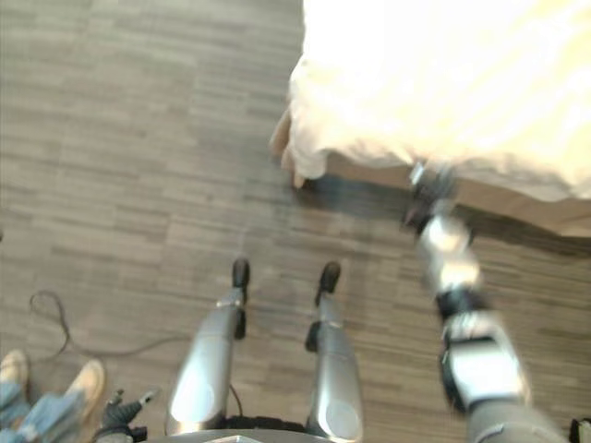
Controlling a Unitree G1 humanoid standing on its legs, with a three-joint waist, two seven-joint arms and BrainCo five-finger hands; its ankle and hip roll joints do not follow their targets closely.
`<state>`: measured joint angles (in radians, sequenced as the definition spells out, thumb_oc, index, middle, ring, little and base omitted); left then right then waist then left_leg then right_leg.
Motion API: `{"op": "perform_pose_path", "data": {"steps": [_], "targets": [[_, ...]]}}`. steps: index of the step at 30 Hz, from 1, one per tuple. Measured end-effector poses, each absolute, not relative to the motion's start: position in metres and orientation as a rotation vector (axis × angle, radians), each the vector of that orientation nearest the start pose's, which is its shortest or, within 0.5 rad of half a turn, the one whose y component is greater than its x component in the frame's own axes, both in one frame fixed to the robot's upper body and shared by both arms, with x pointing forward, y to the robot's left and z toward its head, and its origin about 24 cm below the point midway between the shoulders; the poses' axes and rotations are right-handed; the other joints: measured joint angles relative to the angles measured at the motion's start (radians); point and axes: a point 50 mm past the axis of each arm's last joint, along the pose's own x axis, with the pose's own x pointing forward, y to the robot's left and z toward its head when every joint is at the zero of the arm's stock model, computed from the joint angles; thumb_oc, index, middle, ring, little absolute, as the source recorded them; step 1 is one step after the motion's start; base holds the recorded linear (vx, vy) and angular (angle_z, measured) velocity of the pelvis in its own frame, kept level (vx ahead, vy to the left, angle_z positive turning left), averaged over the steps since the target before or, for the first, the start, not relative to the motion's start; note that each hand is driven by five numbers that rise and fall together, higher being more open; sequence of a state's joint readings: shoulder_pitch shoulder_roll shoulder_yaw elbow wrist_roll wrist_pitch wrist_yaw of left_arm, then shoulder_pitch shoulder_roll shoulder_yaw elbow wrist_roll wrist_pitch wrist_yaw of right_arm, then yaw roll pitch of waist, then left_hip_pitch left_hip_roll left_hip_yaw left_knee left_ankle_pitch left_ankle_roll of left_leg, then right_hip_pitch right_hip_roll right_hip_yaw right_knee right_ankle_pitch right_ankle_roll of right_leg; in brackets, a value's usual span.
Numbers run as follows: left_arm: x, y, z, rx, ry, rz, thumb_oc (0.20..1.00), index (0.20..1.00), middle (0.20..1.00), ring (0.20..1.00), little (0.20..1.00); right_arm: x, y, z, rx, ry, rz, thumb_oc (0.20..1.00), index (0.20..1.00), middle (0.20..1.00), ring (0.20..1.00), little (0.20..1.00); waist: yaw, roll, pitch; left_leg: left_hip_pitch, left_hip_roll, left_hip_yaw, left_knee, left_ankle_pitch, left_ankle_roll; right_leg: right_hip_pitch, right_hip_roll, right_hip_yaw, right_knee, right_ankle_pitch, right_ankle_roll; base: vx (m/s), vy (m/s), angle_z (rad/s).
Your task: Tidy up the quilt and then pick up the clothes from the bed and put them into the laundry hamper.
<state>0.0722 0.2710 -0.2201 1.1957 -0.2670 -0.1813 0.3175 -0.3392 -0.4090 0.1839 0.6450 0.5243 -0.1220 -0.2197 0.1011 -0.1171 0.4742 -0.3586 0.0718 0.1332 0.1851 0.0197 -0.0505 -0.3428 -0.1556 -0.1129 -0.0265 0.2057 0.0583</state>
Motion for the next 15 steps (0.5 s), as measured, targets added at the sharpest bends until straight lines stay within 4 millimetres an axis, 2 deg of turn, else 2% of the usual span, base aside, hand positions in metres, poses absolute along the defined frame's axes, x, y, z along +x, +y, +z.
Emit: {"op": "perform_pose_path", "data": {"steps": [1,2,3,4,5,6,7,8,9,11,12,13,15], "targets": [[0.079,0.249,-0.153,0.344,1.068,0.407,1.000,1.000,1.000,1.000,1.000,0.282,-0.225,-0.019,0.025,0.314,-0.230,0.332,0.332,0.332,0.332,0.332,-0.020,-0.004,0.000,0.032,-0.001,0.004,-0.008,-0.005,-0.001,0.030,0.000,0.001,-0.012,0.000,0.001,0.01,0.061,-0.32],[0.079,0.244,-0.155,0.437,1.084,0.389,1.000,1.000,1.000,1.000,1.000,0.237,-0.208,-0.067,0.043,0.496,-0.206,0.580,0.580,0.580,0.580,0.580,-0.046,-0.010,-0.009,0.100,-0.002,0.022,-0.032,-0.010,-0.001,0.089,0.000,0.011,-0.033,0.009,0.013,0.02,0.066,-0.33],[0.078,0.242,-0.155,0.483,1.086,0.385,1.000,1.000,1.000,1.000,1.000,0.201,-0.199,-0.096,0.040,0.640,-0.194,1.000,1.000,1.000,1.000,1.000,-0.068,-0.016,-0.031,0.121,0.000,0.030,-0.044,-0.018,0.000,0.115,0.002,0.022,-0.049,0.008,0.015,0.00,0.176,-0.52],[0.080,0.246,-0.153,0.578,1.089,0.388,1.000,1.000,1.000,1.000,1.000,0.155,-0.204,-0.130,0.044,0.823,-0.249,1.000,1.000,1.000,1.000,1.000,-0.104,-0.027,-0.063,0.161,0.003,0.054,-0.050,-0.026,0.000,0.132,-0.002,0.030,-0.052,-0.003,0.022,0.02,0.185,-0.36],[0.080,0.248,-0.153,0.602,1.102,0.391,1.000,1.000,1.000,1.000,1.000,0.146,-0.205,-0.137,0.055,0.870,-0.283,1.000,1.000,1.000,1.000,1.000,-0.108,-0.026,-0.069,0.179,0.003,0.055,-0.058,-0.024,0.000,0.145,-0.002,0.030,-0.052,-0.003,0.022,0.01,0.181,-0.22],[0.070,0.246,-0.157,0.668,1.167,0.387,1.000,1.000,1.000,1.000,1.000,0.084,-0.216,-0.166,0.052,1.165,-0.448,1.000,1.000,1.000,1.000,1.000,-0.110,-0.006,-0.154,0.226,0.007,0.056,-0.086,-0.038,0.008,0.186,-0.004,0.031,-0.054,-0.018,0.026,0.09,0.133,-0.07],[0.059,0.243,-0.159,0.697,1.204,0.384,1.000,1.000,1.000,1.000,1.000,0.053,-0.220,-0.171,0.030,1.278,-0.482,1.000,1.000,1.000,1.000,1.000,-0.112,0.010,-0.205,0.258,0.002,0.065,-0.117,-0.039,0.005,0.201,-0.009,0.035,-0.058,-0.036,0.043,0.17,0.148,-0.12],[0.054,0.237,-0.162,0.709,1.225,0.365,1.000,1.000,1.000,1.000,1.000,0.033,-0.221,-0.173,0.032,1.341,-0.511,1.000,1.000,1.000,1.000,1.000,-0.124,0.023,-0.232,0.291,-0.006,0.072,-0.140,-0.036,0.009,0.213,-0.018,0.038,-0.056,-0.054,0.065,0.19,0.118,-0.08],[0.048,0.233,-0.164,0.727,1.245,0.342,1.000,1.000,1.000,1.000,1.000,0.018,-0.222,-0.174,0.067,1.401,-0.577,1.000,1.000,1.000,1.000,1.000,-0.134,0.035,-0.242,0.333,-0.013,0.074,-0.167,-0.029,0.019,0.245,-0.021,0.038,-0.052,-0.055,0.066,0.16,0.050,0.02],[0.023,0.224,-0.167,0.788,1.282,0.269,1.000,1.000,1.000,1.000,1.000,-0.040,-0.214,-0.174,0.117,1.594,-0.651,1.000,1.000,1.000,1.000,1.000,-0.150,0.057,-0.306,0.418,-0.020,0.080,-0.223,-0.026,0.020,0.292,-0.022,0.043,-0.037,-0.069,0.060,0.08,-0.003,-0.03],[0.012,0.222,-0.167,0.816,1.295,0.230,1.000,1.000,1.000,1.000,1.000,-0.055,-0.212,-0.173,0.124,1.635,-0.657,1.000,1.000,1.000,1.000,1.000,-0.164,0.065,-0.332,0.436,-0.020,0.090,-0.239,-0.026,0.020,0.293,-0.020,0.051,-0.029,-0.076,0.060,0.01,-0.086,-0.27],[0.011,0.220,-0.167,0.832,1.286,0.204,1.000,1.000,1.000,1.000,1.000,-0.062,-0.210,-0.172,0.138,1.647,-0.657,1.000,1.000,1.000,1.000,1.000,-0.183,0.069,-0.342,0.453,-0.019,0.108,-0.246,-0.025,0.019,0.293,-0.017,0.064,-0.030,-0.077,0.060,-0.03,-0.107,-0.45],[0.006,0.218,-0.168,0.862,1.290,0.160,1.000,1.000,1.000,1.000,1.000,-0.060,-0.209,-0.172,0.172,1.603,-0.644,1.000,1.000,1.000,1.000,1.000,-0.235,0.066,-0.344,0.469,-0.019,0.170,-0.254,-0.001,0.009,0.271,-0.009,0.073,-0.036,-0.075,0.064,-0.07,-0.121,-0.74]]}}
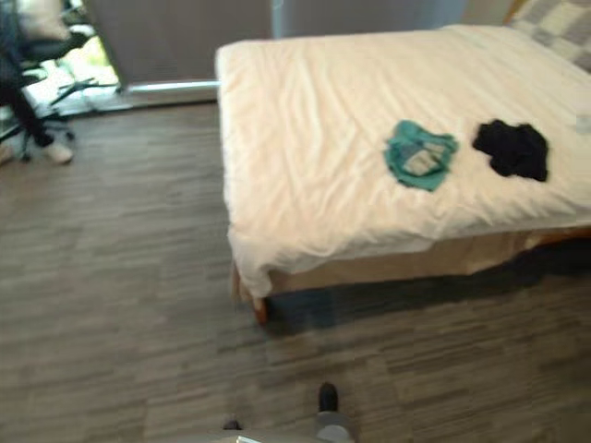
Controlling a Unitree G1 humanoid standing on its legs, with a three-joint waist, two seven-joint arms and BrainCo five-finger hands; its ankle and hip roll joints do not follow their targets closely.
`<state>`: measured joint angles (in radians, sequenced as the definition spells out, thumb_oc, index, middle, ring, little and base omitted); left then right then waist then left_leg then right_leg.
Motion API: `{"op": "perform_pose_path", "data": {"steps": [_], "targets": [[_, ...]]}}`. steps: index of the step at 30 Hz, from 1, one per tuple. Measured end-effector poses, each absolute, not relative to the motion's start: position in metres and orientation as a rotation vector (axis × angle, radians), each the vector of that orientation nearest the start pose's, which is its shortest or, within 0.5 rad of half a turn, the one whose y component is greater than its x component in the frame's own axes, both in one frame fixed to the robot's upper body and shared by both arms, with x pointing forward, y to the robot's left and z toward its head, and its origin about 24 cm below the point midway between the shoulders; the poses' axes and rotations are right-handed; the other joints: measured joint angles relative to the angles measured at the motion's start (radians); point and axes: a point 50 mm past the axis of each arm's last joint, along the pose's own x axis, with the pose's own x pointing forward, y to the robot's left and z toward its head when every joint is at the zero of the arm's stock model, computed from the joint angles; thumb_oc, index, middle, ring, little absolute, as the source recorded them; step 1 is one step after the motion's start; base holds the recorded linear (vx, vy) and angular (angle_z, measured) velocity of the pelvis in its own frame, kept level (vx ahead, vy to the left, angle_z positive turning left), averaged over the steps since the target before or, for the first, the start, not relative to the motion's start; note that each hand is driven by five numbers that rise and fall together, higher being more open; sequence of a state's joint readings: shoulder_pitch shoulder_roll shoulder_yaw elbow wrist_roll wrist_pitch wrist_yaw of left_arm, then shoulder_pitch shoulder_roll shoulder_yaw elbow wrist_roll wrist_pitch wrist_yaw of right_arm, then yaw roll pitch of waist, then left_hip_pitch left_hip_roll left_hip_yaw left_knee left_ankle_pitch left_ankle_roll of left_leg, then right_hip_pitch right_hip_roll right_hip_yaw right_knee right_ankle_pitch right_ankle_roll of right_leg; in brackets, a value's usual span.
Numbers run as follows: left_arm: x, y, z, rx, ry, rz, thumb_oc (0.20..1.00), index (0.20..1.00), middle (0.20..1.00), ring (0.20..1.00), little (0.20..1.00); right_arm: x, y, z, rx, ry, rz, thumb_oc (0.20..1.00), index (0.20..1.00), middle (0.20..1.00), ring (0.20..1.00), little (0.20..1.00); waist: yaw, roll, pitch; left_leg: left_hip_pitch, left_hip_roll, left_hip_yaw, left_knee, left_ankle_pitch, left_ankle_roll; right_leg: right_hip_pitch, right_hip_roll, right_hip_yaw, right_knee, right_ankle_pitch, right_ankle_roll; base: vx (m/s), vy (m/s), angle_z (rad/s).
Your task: Tidy up the quilt and then pick up the clothes from the bed and put them into the laundry hamper.
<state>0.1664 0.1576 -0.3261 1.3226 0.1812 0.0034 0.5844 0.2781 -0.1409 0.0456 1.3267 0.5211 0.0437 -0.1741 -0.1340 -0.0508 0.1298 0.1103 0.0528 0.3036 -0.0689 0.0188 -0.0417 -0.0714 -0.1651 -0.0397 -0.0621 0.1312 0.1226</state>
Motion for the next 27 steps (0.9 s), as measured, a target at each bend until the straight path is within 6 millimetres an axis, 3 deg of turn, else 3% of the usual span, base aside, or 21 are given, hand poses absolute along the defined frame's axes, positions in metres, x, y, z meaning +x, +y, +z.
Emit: {"op": "perform_pose_path", "data": {"steps": [2,3,4,5,6,7,8,9,10,12,15,16,17,18,19,20,21,22,23,25,27], "targets": [[-0.003,0.217,-0.168,0.867,1.305,0.143,1.000,1.000,1.000,1.000,1.000,-0.044,-0.210,-0.174,0.184,1.551,-0.621,1.000,1.000,1.000,1.000,1.000,0.003,-0.009,0.003,0.013,0.019,0.123,0.002,-0.006,-0.008,-0.052,0.002,-0.030,-0.009,-0.033,0.018,-0.07,-0.145,-1.58],[-0.006,0.216,-0.168,0.865,1.316,0.140,1.000,1.000,1.000,1.000,1.000,-0.034,-0.211,-0.175,0.187,1.528,-0.609,1.000,1.000,1.000,1.000,1.000,0.009,0.015,0.004,0.008,0.040,0.174,0.003,-0.011,-0.006,-0.063,0.006,-0.061,-0.004,-0.037,0.020,-0.11,-0.300,-3.06],[-0.022,0.220,-0.166,0.826,1.367,0.210,1.000,1.000,1.000,1.000,1.000,-0.006,-0.197,-0.179,0.204,1.482,-0.543,1.000,1.000,1.000,1.000,1.000,0.006,0.003,0.008,0.052,0.122,0.379,0.057,-0.038,-0.075,-0.147,0.010,-0.357,0.194,-0.098,-0.054,-0.07,-0.294,-3.48],[-0.037,0.222,-0.165,0.836,1.416,0.211,1.000,1.000,1.000,1.000,1.000,-0.006,-0.190,-0.180,0.187,1.492,-0.497,1.000,1.000,1.000,1.000,1.000,0.038,-0.018,0.000,0.091,0.157,0.485,0.104,-0.059,-0.072,-0.150,0.003,-0.456,0.271,-0.155,-0.130,-0.02,-0.291,-3.67],[-0.044,0.219,-0.165,0.829,1.443,0.211,1.000,1.000,1.000,1.000,1.000,-0.007,-0.193,-0.179,0.177,1.490,-0.496,1.000,1.000,1.000,1.000,1.000,0.034,-0.019,-0.003,0.116,0.190,0.565,0.139,-0.096,-0.078,-0.150,-0.005,-0.498,0.341,-0.179,-0.113,0.07,-0.152,-2.50],[-0.047,0.214,-0.166,0.814,1.464,0.210,1.000,1.000,1.000,1.000,1.000,-0.008,-0.195,-0.179,0.170,1.490,-0.499,1.000,1.000,1.000,1.000,1.000,0.020,-0.018,-0.006,0.149,0.204,0.630,0.157,-0.114,-0.111,-0.149,-0.009,-0.520,0.417,-0.196,-0.101,0.14,-0.235,-2.44],[-0.052,0.203,-0.167,0.783,1.489,0.208,1.000,1.000,1.000,1.000,1.000,-0.011,-0.202,-0.178,0.150,1.488,-0.514,1.000,1.000,1.000,1.000,1.000,0.020,-0.014,-0.009,0.196,0.215,0.692,0.198,-0.116,-0.124,-0.151,-0.002,-0.501,0.466,-0.246,-0.105,0.17,-0.252,-2.48],[-0.043,0.204,-0.168,0.838,1.487,0.146,1.000,1.000,1.000,1.000,1.000,-0.011,-0.208,-0.177,0.143,1.478,-0.526,1.000,1.000,1.000,1.000,1.000,-0.003,-0.015,0.001,0.173,0.246,0.547,0.292,-0.135,-0.086,-0.169,0.050,-0.411,0.450,-0.260,-0.220,0.22,-0.261,-2.22],[-0.038,0.206,-0.169,0.867,1.484,0.120,1.000,1.000,1.000,1.000,1.000,-0.009,-0.213,-0.176,0.133,1.471,-0.534,1.000,1.000,1.000,1.000,1.000,-0.011,-0.011,0.008,0.147,0.267,0.456,0.351,-0.160,-0.066,-0.168,0.070,-0.384,0.435,-0.257,-0.221,0.17,-0.129,-1.37],[0.000,0.206,-0.171,0.863,1.425,0.125,1.000,1.000,1.000,1.000,1.000,-0.010,-0.233,-0.172,0.088,1.464,-0.567,1.000,1.000,1.000,1.000,1.000,-0.064,0.036,0.043,0.031,0.273,0.274,0.442,-0.186,-0.099,-0.161,0.108,-0.336,0.367,-0.226,-0.185,0.21,-0.002,-0.89],[0.036,0.209,-0.168,0.838,1.336,0.160,1.000,1.000,1.000,1.000,1.000,-0.010,-0.254,-0.167,0.033,1.452,-0.595,1.000,1.000,1.000,1.000,1.000,-0.099,0.070,0.071,-0.013,0.242,0.192,0.423,-0.173,-0.110,-0.116,0.155,-0.261,0.285,-0.218,-0.172,0.23,-0.003,-1.10],[0.045,0.202,-0.168,0.804,1.321,0.172,1.000,1.000,1.000,1.000,1.000,0.006,-0.273,-0.161,-0.020,1.409,-0.602,1.000,1.000,1.000,1.000,1.000,-0.082,0.135,0.074,-0.061,0.220,0.108,0.408,-0.137,-0.101,-0.096,0.193,-0.224,0.276,-0.265,-0.123,0.25,0.032,-1.76],[0.055,0.211,-0.166,0.793,1.301,0.214,1.000,1.000,1.000,1.000,1.000,0.008,-0.276,-0.160,-0.047,1.399,-0.582,1.000,1.000,1.000,1.000,1.000,-0.089,0.118,0.069,-0.123,0.177,0.041,0.449,-0.134,-0.137,-0.133,0.155,-0.172,0.349,-0.270,-0.147,0.27,0.095,-2.53],[0.073,0.208,-0.165,0.666,1.315,0.276,1.000,1.000,1.000,1.000,1.000,0.025,-0.284,-0.157,-0.111,1.378,-0.531,1.000,1.000,1.000,1.000,1.000,-0.051,0.124,0.083,-0.173,0.061,-0.147,0.371,-0.146,-0.096,-0.102,0.182,-0.108,0.256,-0.210,-0.146,0.30,0.207,-1.70],[0.077,0.207,-0.165,0.643,1.313,0.283,1.000,1.000,1.000,1.000,1.000,0.032,-0.286,-0.156,-0.122,1.364,-0.516,1.000,1.000,1.000,1.000,1.000,-0.048,0.126,0.086,-0.191,0.040,-0.179,0.341,-0.138,-0.084,-0.088,0.183,-0.102,0.223,-0.210,-0.081,0.37,0.227,-2.00],[0.086,0.205,-0.164,0.512,1.325,0.357,1.000,1.000,1.000,1.000,1.000,0.047,-0.298,-0.150,-0.155,1.294,-0.511,1.000,1.000,1.000,1.000,1.000,-0.059,0.183,0.094,-0.278,0.075,-0.253,0.251,-0.076,-0.061,-0.143,0.199,0.013,0.506,-0.269,-0.133,0.38,0.230,-0.97],[0.092,0.209,-0.163,0.452,1.333,0.396,1.000,1.000,1.000,1.000,1.000,0.042,-0.297,-0.150,-0.150,1.294,-0.509,1.000,1.000,1.000,1.000,1.000,-0.058,0.163,0.103,-0.279,0.051,-0.279,0.204,-0.047,-0.050,-0.106,0.186,0.024,0.472,-0.318,-0.213,0.43,0.215,-0.70],[0.095,0.203,-0.164,0.371,1.335,0.399,1.000,1.000,1.000,1.000,1.000,0.034,-0.304,-0.148,-0.166,1.310,-0.527,1.000,1.000,1.000,1.000,1.000,-0.055,0.173,0.111,-0.284,0.033,-0.328,0.146,-0.009,-0.045,-0.048,0.177,0.006,0.424,-0.308,-0.182,0.32,0.164,-0.16],[0.090,0.205,-0.165,0.357,1.344,0.407,1.000,1.000,1.000,1.000,1.000,0.029,-0.303,-0.149,-0.165,1.321,-0.526,1.000,1.000,1.000,1.000,1.000,-0.046,0.163,0.100,-0.284,0.005,-0.349,0.137,-0.005,-0.048,-0.023,0.163,0.013,0.390,-0.298,-0.180,0.30,0.153,-0.20],[0.075,0.212,-0.168,0.333,1.393,0.410,1.000,1.000,1.000,1.000,1.000,0.032,-0.302,-0.149,-0.155,1.299,-0.511,1.000,1.000,1.000,1.000,1.000,-0.015,0.156,0.093,-0.293,0.003,-0.341,0.122,0.005,-0.055,0.028,0.143,-0.007,0.291,-0.262,-0.213,0.24,0.125,-0.36],[0.067,0.216,-0.169,0.323,1.426,0.413,1.000,1.000,1.000,1.000,1.000,0.036,-0.301,-0.149,-0.146,1.284,-0.502,1.000,1.000,1.000,1.000,1.000,0.010,0.158,0.089,-0.298,0.017,-0.335,0.103,0.014,-0.049,0.047,0.132,-0.032,0.238,-0.235,-0.209,0.29,0.190,-0.07]]}}
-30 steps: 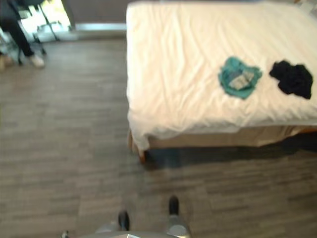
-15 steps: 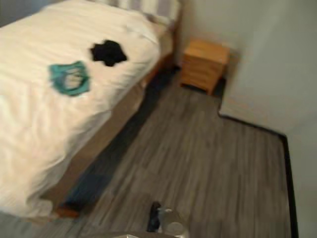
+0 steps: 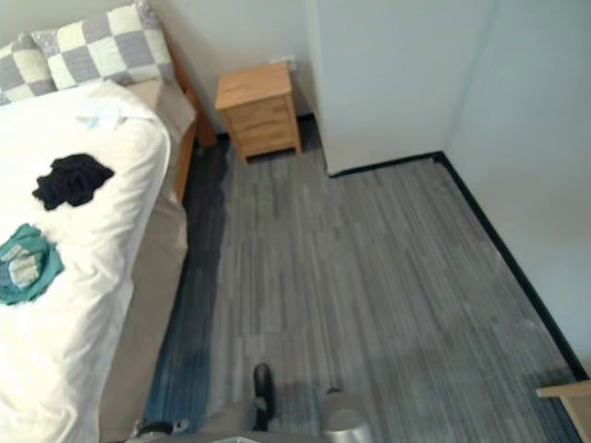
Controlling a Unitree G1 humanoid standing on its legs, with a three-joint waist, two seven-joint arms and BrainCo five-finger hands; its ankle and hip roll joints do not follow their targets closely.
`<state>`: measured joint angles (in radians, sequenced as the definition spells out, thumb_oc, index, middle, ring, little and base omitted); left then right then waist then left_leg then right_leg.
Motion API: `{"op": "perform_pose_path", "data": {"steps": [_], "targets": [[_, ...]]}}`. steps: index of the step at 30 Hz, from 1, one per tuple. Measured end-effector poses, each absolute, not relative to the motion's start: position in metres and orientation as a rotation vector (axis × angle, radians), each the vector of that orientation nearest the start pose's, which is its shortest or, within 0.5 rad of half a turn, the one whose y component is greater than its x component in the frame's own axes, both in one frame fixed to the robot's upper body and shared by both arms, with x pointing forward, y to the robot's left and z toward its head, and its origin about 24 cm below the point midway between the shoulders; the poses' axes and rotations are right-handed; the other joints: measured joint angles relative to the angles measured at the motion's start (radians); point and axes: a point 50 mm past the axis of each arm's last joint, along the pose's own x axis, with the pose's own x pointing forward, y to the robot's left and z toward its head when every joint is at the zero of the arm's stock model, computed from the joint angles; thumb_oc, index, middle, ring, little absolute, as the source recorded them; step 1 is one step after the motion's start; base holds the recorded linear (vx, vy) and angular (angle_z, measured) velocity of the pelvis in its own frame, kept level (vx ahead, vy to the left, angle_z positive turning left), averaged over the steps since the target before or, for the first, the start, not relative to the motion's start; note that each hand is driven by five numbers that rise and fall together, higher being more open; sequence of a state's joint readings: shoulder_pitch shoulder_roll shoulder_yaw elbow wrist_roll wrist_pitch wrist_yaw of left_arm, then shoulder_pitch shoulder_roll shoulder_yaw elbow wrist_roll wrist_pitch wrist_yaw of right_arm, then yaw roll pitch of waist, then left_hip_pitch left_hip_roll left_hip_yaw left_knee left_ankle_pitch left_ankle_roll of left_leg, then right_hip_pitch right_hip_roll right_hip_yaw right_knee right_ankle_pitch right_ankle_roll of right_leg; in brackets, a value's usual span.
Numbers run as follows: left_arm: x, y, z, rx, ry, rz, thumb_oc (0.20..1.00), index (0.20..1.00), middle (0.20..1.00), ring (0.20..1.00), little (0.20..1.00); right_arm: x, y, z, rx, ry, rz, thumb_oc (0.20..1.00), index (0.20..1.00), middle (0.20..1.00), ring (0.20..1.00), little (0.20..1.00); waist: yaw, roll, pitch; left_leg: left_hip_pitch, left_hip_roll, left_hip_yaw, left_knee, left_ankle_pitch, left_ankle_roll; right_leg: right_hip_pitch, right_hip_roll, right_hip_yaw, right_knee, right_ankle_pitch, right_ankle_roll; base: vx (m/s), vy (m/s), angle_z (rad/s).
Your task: Tidy up the quilt and then pick up the clothes from the bed and put them into the laundry hamper.
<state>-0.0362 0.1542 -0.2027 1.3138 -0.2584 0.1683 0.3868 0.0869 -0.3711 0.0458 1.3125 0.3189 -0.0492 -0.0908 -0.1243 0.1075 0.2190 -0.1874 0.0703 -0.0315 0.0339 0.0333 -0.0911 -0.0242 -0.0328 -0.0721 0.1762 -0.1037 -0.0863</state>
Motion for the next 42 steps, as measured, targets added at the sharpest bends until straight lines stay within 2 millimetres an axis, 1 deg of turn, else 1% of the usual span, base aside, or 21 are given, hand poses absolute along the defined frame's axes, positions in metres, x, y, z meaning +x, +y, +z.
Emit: {"op": "perform_pose_path", "data": {"steps": [5,6,8,10,11,12,13,16,17,20,22,25,27,31,32,33,34,35,37,40,42], "targets": [[0.036,0.218,-0.173,0.335,1.502,0.332,1.000,1.000,1.000,1.000,1.000,0.050,-0.307,-0.145,-0.134,1.250,-0.573,1.000,1.000,1.000,1.000,1.000,0.035,0.005,-0.006,0.140,0.011,0.085,-0.040,0.024,0.021,0.078,-0.049,0.031,-0.027,-0.037,0.087,0.30,0.174,-0.03],[0.036,0.218,-0.173,0.398,1.485,0.286,1.000,1.000,1.000,1.000,1.000,0.052,-0.306,-0.145,-0.131,1.253,-0.572,1.000,1.000,1.000,1.000,1.000,0.044,0.015,-0.008,0.179,0.013,0.074,-0.072,0.045,0.044,0.077,-0.053,0.037,-0.003,-0.051,0.111,0.29,0.177,-0.34],[0.051,0.227,-0.169,0.482,1.404,0.245,1.000,1.000,1.000,1.000,1.000,0.053,-0.291,-0.152,-0.098,1.271,-0.547,1.000,1.000,1.000,1.000,1.000,0.056,-0.023,-0.019,0.199,-0.038,0.100,-0.098,0.044,0.073,0.041,-0.103,0.045,0.069,-0.074,0.139,0.24,0.200,-0.19],[0.077,0.238,-0.162,0.574,1.314,0.213,1.000,1.000,1.000,1.000,1.000,0.057,-0.274,-0.157,-0.058,1.272,-0.516,1.000,1.000,1.000,1.000,1.000,0.056,-0.039,-0.001,0.208,-0.063,0.117,-0.108,0.053,0.108,-0.091,-0.161,-0.004,0.348,-0.066,0.166,0.33,0.205,-0.06],[0.084,0.241,-0.160,0.586,1.290,0.213,1.000,1.000,1.000,1.000,1.000,0.055,-0.269,-0.159,-0.048,1.283,-0.510,1.000,1.000,1.000,1.000,1.000,0.053,-0.052,0.004,0.215,-0.092,0.115,-0.097,0.021,0.132,-0.128,-0.167,0.004,0.418,-0.028,0.181,0.39,0.064,-0.18],[0.095,0.242,-0.157,0.615,1.263,0.184,1.000,1.000,1.000,1.000,1.000,0.053,-0.264,-0.161,-0.037,1.293,-0.505,1.000,1.000,1.000,1.000,1.000,0.047,-0.044,0.036,0.268,-0.086,0.141,-0.100,0.001,0.149,-0.217,-0.215,-0.006,0.612,0.050,0.198,0.41,-0.002,-0.37],[0.095,0.241,-0.158,0.609,1.263,0.179,1.000,1.000,1.000,1.000,1.000,0.050,-0.265,-0.161,-0.038,1.302,-0.506,1.000,1.000,1.000,1.000,1.000,0.043,-0.041,0.035,0.294,-0.082,0.161,-0.109,-0.005,0.155,-0.233,-0.226,-0.028,0.622,0.035,0.178,0.28,-0.069,-0.57],[0.097,0.242,-0.157,0.598,1.265,0.181,1.000,1.000,1.000,1.000,1.000,0.045,-0.265,-0.162,-0.039,1.312,-0.506,1.000,1.000,1.000,1.000,1.000,0.025,-0.041,0.041,0.329,-0.089,0.214,-0.098,-0.060,0.142,-0.270,-0.230,-0.056,0.409,0.029,0.195,0.49,-0.255,-0.69],[0.097,0.243,-0.157,0.601,1.285,0.184,1.000,1.000,1.000,1.000,1.000,0.051,-0.265,-0.161,-0.038,1.304,-0.501,1.000,1.000,1.000,1.000,1.000,-0.009,-0.033,0.050,0.329,-0.082,0.214,-0.098,-0.064,0.138,-0.233,-0.178,-0.046,0.147,0.036,0.217,0.35,-0.146,-0.16],[0.100,0.241,-0.157,0.585,1.314,0.207,1.000,1.000,1.000,1.000,1.000,0.048,-0.261,-0.162,-0.039,1.319,-0.490,1.000,1.000,1.000,1.000,1.000,-0.062,-0.099,0.085,0.353,-0.113,0.211,-0.098,-0.097,0.147,-0.217,-0.152,-0.027,-0.159,0.104,0.257,0.64,-0.188,0.10],[0.096,0.234,-0.160,0.558,1.332,0.201,1.000,1.000,1.000,1.000,1.000,0.038,-0.259,-0.164,-0.040,1.352,-0.486,1.000,1.000,1.000,1.000,1.000,-0.081,-0.130,0.091,0.375,-0.123,0.206,-0.071,-0.140,0.149,-0.227,-0.146,0.007,-0.226,0.133,0.249,0.70,-0.216,0.10],[0.084,0.224,-0.165,0.547,1.367,0.159,1.000,1.000,1.000,1.000,1.000,0.017,-0.257,-0.166,-0.057,1.426,-0.479,1.000,1.000,1.000,1.000,1.000,-0.107,-0.107,0.089,0.430,-0.066,0.169,-0.026,-0.232,0.097,-0.214,-0.107,0.039,-0.161,0.150,0.242,0.64,-0.246,0.35],[0.082,0.221,-0.166,0.540,1.375,0.150,1.000,1.000,1.000,1.000,1.000,0.012,-0.264,-0.164,-0.082,1.440,-0.489,1.000,1.000,1.000,1.000,1.000,-0.136,-0.024,0.091,0.481,0.027,0.135,-0.011,-0.271,0.074,-0.210,-0.027,0.022,-0.040,0.180,0.206,0.58,-0.212,0.63],[0.085,0.218,-0.166,0.529,1.369,0.153,1.000,1.000,1.000,1.000,1.000,0.047,-0.276,-0.158,-0.105,1.334,-0.488,1.000,1.000,1.000,1.000,1.000,-0.141,0.003,0.075,0.443,0.074,0.158,0.194,-0.192,-0.022,-0.171,-0.003,0.003,0.034,0.137,0.130,0.41,-0.135,0.24],[0.084,0.214,-0.167,0.508,1.370,0.171,1.000,1.000,1.000,1.000,1.000,0.060,-0.283,-0.154,-0.112,1.287,-0.500,1.000,1.000,1.000,1.000,1.000,-0.134,0.013,0.070,0.388,0.087,0.146,0.290,-0.164,-0.062,-0.148,0.001,-0.019,0.016,0.128,0.116,0.48,-0.176,0.17],[0.086,0.209,-0.167,0.476,1.359,0.208,1.000,1.000,1.000,1.000,1.000,0.072,-0.290,-0.149,-0.099,1.243,-0.529,1.000,1.000,1.000,1.000,1.000,-0.119,0.013,0.066,0.267,0.094,0.103,0.528,-0.066,-0.104,-0.093,-0.003,-0.025,-0.039,0.127,0.106,0.44,-0.094,0.23],[0.087,0.208,-0.167,0.470,1.356,0.208,1.000,1.000,1.000,1.000,1.000,0.075,-0.293,-0.148,-0.105,1.226,-0.531,1.000,1.000,1.000,1.000,1.000,-0.101,0.004,0.067,0.195,0.089,0.089,0.640,-0.010,-0.105,-0.063,-0.010,-0.020,-0.065,0.135,0.079,0.37,-0.029,0.38],[0.089,0.207,-0.167,0.438,1.350,0.220,1.000,1.000,1.000,1.000,1.000,0.081,-0.297,-0.145,-0.108,1.200,-0.536,1.000,1.000,1.000,1.000,1.000,-0.077,-0.010,0.067,0.105,0.060,0.075,0.731,-0.034,-0.101,-0.031,-0.022,-0.006,-0.092,0.161,0.063,0.41,0.071,0.24],[0.083,0.216,-0.166,0.386,1.359,0.277,1.000,1.000,1.000,1.000,1.000,0.091,-0.310,-0.137,-0.100,1.156,-0.551,1.000,1.000,1.000,1.000,1.000,0.009,-0.036,0.068,-0.044,-0.029,0.104,0.543,-0.061,-0.027,0.020,-0.047,0.017,-0.170,0.168,0.064,0.54,0.101,-0.25],[0.048,0.222,-0.171,0.361,1.462,0.319,1.000,1.000,1.000,1.000,1.000,0.100,-0.311,-0.134,-0.112,1.106,-0.525,1.000,1.000,1.000,1.000,1.000,0.050,-0.027,0.068,-0.041,-0.029,0.106,0.133,0.032,-0.022,0.120,0.001,0.019,-0.238,0.148,0.030,0.44,0.083,-0.46],[0.042,0.223,-0.171,0.356,1.477,0.314,1.000,1.000,1.000,1.000,1.000,0.097,-0.305,-0.137,-0.127,1.129,-0.488,1.000,1.000,1.000,1.000,1.000,0.059,-0.025,0.067,-0.080,-0.021,0.100,0.011,0.090,-0.026,0.161,0.034,0.010,-0.254,0.129,0.005,0.60,0.157,-0.23]]}}
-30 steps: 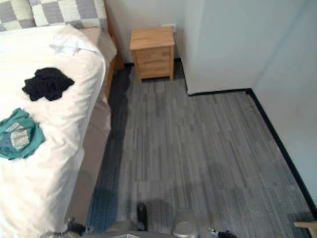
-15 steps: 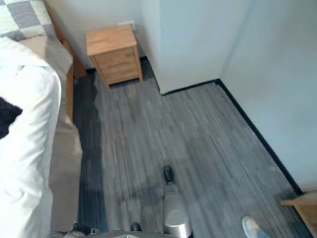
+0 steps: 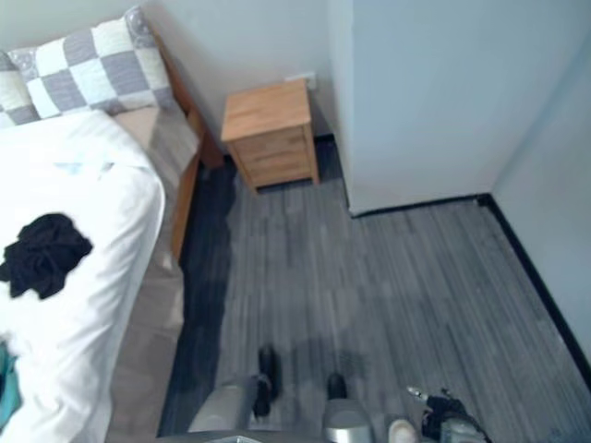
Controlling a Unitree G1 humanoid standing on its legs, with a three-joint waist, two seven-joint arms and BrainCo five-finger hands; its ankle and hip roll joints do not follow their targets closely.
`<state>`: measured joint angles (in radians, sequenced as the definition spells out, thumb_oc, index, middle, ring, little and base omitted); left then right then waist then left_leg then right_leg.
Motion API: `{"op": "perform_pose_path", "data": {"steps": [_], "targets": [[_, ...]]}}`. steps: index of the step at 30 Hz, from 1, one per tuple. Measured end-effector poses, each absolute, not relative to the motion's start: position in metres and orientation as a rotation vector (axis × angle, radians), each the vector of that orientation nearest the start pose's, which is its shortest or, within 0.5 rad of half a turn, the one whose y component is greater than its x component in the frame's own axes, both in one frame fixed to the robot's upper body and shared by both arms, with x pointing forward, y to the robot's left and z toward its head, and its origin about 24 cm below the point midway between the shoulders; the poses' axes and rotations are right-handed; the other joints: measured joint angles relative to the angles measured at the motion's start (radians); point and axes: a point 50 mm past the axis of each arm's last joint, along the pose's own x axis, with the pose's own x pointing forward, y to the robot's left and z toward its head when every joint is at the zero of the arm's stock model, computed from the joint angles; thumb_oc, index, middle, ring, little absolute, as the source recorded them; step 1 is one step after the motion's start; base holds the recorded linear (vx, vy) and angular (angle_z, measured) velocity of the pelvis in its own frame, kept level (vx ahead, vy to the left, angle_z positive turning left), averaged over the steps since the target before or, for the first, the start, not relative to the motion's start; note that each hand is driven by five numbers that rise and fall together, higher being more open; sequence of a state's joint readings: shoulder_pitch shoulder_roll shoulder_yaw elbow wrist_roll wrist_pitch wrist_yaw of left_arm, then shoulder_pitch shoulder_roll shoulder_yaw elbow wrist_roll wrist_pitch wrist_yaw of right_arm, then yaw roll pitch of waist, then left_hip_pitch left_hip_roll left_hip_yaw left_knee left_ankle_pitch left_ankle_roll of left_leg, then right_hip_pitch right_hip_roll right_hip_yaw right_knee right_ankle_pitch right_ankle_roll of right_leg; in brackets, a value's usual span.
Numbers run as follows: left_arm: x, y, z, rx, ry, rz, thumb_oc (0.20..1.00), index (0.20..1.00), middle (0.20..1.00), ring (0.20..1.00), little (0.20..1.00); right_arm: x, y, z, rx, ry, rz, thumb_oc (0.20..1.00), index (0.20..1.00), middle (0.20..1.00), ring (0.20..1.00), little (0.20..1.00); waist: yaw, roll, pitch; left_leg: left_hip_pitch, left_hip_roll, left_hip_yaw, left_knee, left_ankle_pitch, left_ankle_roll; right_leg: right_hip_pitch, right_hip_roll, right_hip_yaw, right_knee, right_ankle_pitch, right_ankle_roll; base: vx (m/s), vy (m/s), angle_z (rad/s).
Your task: Tidy up the quilt and then pick up the clothes from the bed and put them into the laundry hamper.
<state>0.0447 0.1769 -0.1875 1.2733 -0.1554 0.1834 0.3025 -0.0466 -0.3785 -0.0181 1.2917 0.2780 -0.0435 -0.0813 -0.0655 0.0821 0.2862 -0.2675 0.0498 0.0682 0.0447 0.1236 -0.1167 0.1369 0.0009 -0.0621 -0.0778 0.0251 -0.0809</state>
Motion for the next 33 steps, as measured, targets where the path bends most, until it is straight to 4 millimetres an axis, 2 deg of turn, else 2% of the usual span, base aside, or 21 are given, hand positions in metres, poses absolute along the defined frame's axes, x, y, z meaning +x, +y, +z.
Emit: {"op": "perform_pose_path", "data": {"steps": [1,2,4,9,10,11,12,13,14,16,17,18,19,20,22,25,27,28,29,31,33], "targets": [[0.037,0.224,-0.172,0.349,1.488,0.313,1.000,1.000,1.000,1.000,1.000,0.097,-0.303,-0.138,-0.139,1.137,-0.472,1.000,1.000,1.000,1.000,1.000,0.011,0.005,-0.004,0.004,0.006,-0.005,-0.078,0.015,0.001,0.008,0.012,0.001,-0.007,-0.013,0.007,0.35,0.148,-0.23],[0.044,0.225,-0.171,0.334,1.463,0.311,1.000,1.000,1.000,1.000,1.000,0.090,-0.301,-0.141,-0.133,1.169,-0.473,1.000,1.000,1.000,1.000,1.000,0.020,0.008,-0.002,0.001,0.011,-0.023,-0.133,0.025,0.007,0.017,0.026,0.011,0.001,-0.027,-0.009,0.39,0.172,-0.27],[0.049,0.225,-0.171,0.310,1.445,0.324,1.000,1.000,1.000,1.000,1.000,0.087,-0.297,-0.143,-0.126,1.197,-0.473,1.000,1.000,1.000,1.000,1.000,0.034,-0.001,0.000,0.003,0.008,-0.019,-0.133,0.038,0.023,0.028,0.022,0.037,0.015,-0.050,-0.009,0.42,0.155,-0.41],[0.066,0.223,-0.169,0.346,1.395,0.290,1.000,1.000,1.000,1.000,1.000,0.061,-0.284,-0.154,-0.132,1.318,-0.479,1.000,1.000,1.000,1.000,1.000,0.047,-0.007,-0.007,0.104,-0.022,0.069,-0.129,0.066,0.086,0.066,-0.007,0.047,0.158,-0.221,0.057,0.43,0.194,-0.09],[0.073,0.224,-0.167,0.414,1.365,0.241,1.000,1.000,1.000,1.000,1.000,0.056,-0.279,-0.156,-0.118,1.325,-0.486,1.000,1.000,1.000,1.000,1.000,0.039,0.009,-0.007,0.166,-0.033,0.099,-0.128,0.079,0.164,-0.011,-0.037,-0.029,0.438,-0.319,0.099,0.52,0.365,-0.02],[0.076,0.226,-0.166,0.452,1.348,0.218,1.000,1.000,1.000,1.000,1.000,0.056,-0.273,-0.158,-0.095,1.318,-0.489,1.000,1.000,1.000,1.000,1.000,0.042,-0.005,-0.006,0.191,-0.056,0.113,-0.127,0.054,0.188,-0.097,-0.090,-0.077,0.662,-0.318,0.106,0.43,0.282,-0.05],[0.078,0.229,-0.165,0.503,1.335,0.183,1.000,1.000,1.000,1.000,1.000,0.053,-0.269,-0.160,-0.077,1.323,-0.493,1.000,1.000,1.000,1.000,1.000,0.038,-0.022,-0.010,0.225,-0.087,0.115,-0.128,0.024,0.214,-0.189,-0.167,-0.117,0.879,-0.257,0.113,0.35,0.114,-0.03],[0.078,0.231,-0.164,0.561,1.328,0.136,1.000,1.000,1.000,1.000,1.000,0.052,-0.267,-0.160,-0.070,1.315,-0.486,1.000,1.000,1.000,1.000,1.000,0.026,-0.038,-0.019,0.271,-0.128,0.132,-0.129,-0.010,0.236,-0.294,-0.281,-0.152,1.066,-0.262,0.111,0.36,-0.003,-0.29],[0.078,0.233,-0.163,0.581,1.321,0.117,1.000,1.000,1.000,1.000,1.000,0.059,-0.267,-0.159,-0.076,1.287,-0.470,1.000,1.000,1.000,1.000,1.000,0.021,-0.013,-0.016,0.293,-0.129,0.149,-0.128,-0.042,0.247,-0.370,-0.299,-0.146,1.008,-0.286,0.123,0.36,-0.030,-0.32],[0.083,0.241,-0.161,0.593,1.325,0.132,1.000,1.000,1.000,1.000,1.000,0.069,-0.262,-0.158,-0.065,1.244,-0.444,1.000,1.000,1.000,1.000,1.000,-0.004,0.007,-0.016,0.310,-0.127,0.147,-0.127,-0.049,0.227,-0.419,-0.288,-0.134,0.850,-0.275,0.141,0.47,-0.203,-0.01],[0.094,0.245,-0.157,0.604,1.325,0.143,1.000,1.000,1.000,1.000,1.000,0.070,-0.255,-0.160,-0.042,1.245,-0.425,1.000,1.000,1.000,1.000,1.000,-0.031,-0.009,-0.005,0.340,-0.129,0.116,-0.126,-0.094,0.197,-0.436,-0.244,-0.109,0.704,-0.259,0.170,0.59,-0.277,0.31],[0.089,0.251,-0.157,0.621,1.367,0.148,1.000,1.000,1.000,1.000,1.000,0.072,-0.251,-0.160,-0.036,1.245,-0.407,1.000,1.000,1.000,1.000,1.000,-0.041,-0.002,-0.010,0.353,-0.122,0.116,-0.125,-0.092,0.205,-0.411,-0.202,-0.097,0.539,-0.236,0.204,0.45,-0.214,0.22],[0.091,0.252,-0.156,0.617,1.394,0.157,1.000,1.000,1.000,1.000,1.000,0.074,-0.248,-0.160,-0.019,1.233,-0.390,1.000,1.000,1.000,1.000,1.000,-0.046,-0.028,-0.008,0.360,-0.124,0.115,-0.125,-0.123,0.182,-0.416,-0.178,-0.093,0.408,-0.194,0.206,0.44,-0.166,0.06],[0.081,0.259,-0.156,0.620,1.484,0.193,1.000,1.000,1.000,1.000,1.000,0.084,-0.241,-0.159,0.009,1.193,-0.357,1.000,1.000,1.000,1.000,1.000,-0.071,-0.055,-0.001,0.372,-0.147,0.110,-0.126,-0.150,0.202,-0.420,-0.153,-0.095,0.165,-0.095,0.238,0.50,-0.164,0.14],[0.073,0.257,-0.158,0.641,1.555,0.174,1.000,1.000,1.000,1.000,1.000,0.087,-0.236,-0.160,0.047,1.174,-0.352,1.000,1.000,1.000,1.000,1.000,-0.106,-0.105,0.027,0.422,-0.172,0.087,-0.120,-0.200,0.222,-0.435,-0.133,-0.077,-0.013,-0.004,0.241,0.60,-0.185,0.29],[0.066,0.238,-0.164,0.671,1.578,0.058,1.000,1.000,1.000,1.000,1.000,0.063,-0.236,-0.164,0.078,1.227,-0.376,1.000,1.000,1.000,1.000,1.000,-0.133,-0.097,0.028,0.466,-0.156,0.048,-0.061,-0.292,0.218,-0.430,-0.112,-0.062,-0.004,0.041,0.222,0.52,-0.190,0.47],[0.058,0.232,-0.166,0.767,1.585,-0.051,1.000,1.000,1.000,1.000,1.000,0.043,-0.237,-0.166,0.084,1.282,-0.380,1.000,1.000,1.000,1.000,1.000,-0.164,-0.075,0.019,0.513,-0.132,-0.001,-0.023,-0.350,0.181,-0.385,-0.097,-0.032,0.040,0.068,0.191,0.34,-0.130,0.54],[0.056,0.231,-0.167,0.796,1.586,-0.084,1.000,1.000,1.000,1.000,1.000,0.040,-0.239,-0.166,0.080,1.293,-0.385,1.000,1.000,1.000,1.000,1.000,-0.168,-0.055,0.024,0.532,-0.110,0.001,-0.014,-0.365,0.161,-0.371,-0.080,-0.029,0.043,0.118,0.163,0.33,-0.138,0.61],[0.059,0.232,-0.166,0.860,1.575,-0.126,1.000,1.000,1.000,1.000,1.000,0.048,-0.241,-0.165,0.075,1.279,-0.383,1.000,1.000,1.000,1.000,1.000,-0.185,-0.025,0.027,0.530,-0.080,0.009,0.033,-0.356,0.127,-0.352,-0.062,-0.015,0.068,0.147,0.133,0.58,-0.206,0.62],[0.067,0.232,-0.164,0.932,1.567,-0.200,1.000,1.000,1.000,1.000,1.000,0.054,-0.247,-0.163,0.061,1.263,-0.387,1.000,1.000,1.000,1.000,1.000,-0.198,0.000,0.013,0.514,-0.060,0.035,0.167,-0.326,0.071,-0.311,-0.059,-0.018,0.116,0.154,0.092,0.49,-0.171,0.58],[0.060,0.226,-0.166,0.933,1.617,-0.290,1.000,1.000,1.000,1.000,1.000,0.072,-0.265,-0.155,0.011,1.207,-0.392,1.000,1.000,1.000,1.000,1.000,-0.194,0.027,-0.007,0.395,-0.012,0.076,0.467,-0.274,0.009,-0.264,-0.038,-0.024,0.113,0.106,0.056,0.28,-0.061,-0.02]]}}
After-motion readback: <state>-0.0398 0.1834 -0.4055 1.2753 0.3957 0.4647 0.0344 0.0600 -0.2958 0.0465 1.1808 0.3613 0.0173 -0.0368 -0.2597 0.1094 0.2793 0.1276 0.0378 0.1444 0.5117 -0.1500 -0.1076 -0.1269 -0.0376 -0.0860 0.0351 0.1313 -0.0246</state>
